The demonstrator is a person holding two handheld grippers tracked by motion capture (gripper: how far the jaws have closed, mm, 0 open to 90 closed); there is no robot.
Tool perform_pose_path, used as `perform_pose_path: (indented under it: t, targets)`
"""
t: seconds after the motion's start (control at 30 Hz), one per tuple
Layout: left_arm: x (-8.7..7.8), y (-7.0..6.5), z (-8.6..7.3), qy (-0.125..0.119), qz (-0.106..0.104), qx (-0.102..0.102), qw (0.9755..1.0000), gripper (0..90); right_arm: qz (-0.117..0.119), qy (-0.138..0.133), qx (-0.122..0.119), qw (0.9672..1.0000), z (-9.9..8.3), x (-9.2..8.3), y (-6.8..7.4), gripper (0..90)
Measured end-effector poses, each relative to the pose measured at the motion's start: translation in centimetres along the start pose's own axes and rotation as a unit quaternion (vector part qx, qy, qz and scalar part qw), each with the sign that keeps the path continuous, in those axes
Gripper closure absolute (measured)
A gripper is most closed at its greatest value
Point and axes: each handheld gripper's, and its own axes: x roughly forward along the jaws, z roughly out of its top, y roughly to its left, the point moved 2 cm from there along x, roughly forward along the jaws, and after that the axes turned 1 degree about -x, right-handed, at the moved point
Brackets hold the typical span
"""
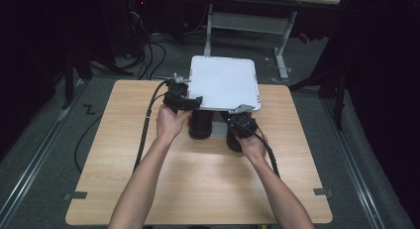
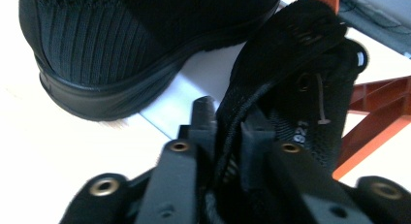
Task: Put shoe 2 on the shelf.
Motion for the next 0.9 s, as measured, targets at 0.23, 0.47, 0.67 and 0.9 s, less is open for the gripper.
perform_pose_path:
  t: [0.23,0.47,0.67,0.9]
  targets:
    - [0.0,0.0,0.0,-0.003,0.000,0.002,1.0000,37.5,0.003,-0.020,-0.009,0.9998,-0.2,-1.3,0.3,58.5]
    - [0.0,0.0,0.0,-0.003,0.000,0.001,1.0000,37.6,0.019,-0.057,0.007,0.9982,-0.6,-3.1,-0.1,55.7]
    - [0.0,0.0,0.0,-0.004,0.000,0.001,1.0000,37.6,0.023,-0.086,0.013,0.9960,-1.4,-5.3,0.0,55.6]
    - [-0.1,0.0,-0.1,-0.006,-0.001,0.001,1.0000,37.6,0.026,-0.131,0.029,0.9906,-3.5,-8.7,0.0,56.4]
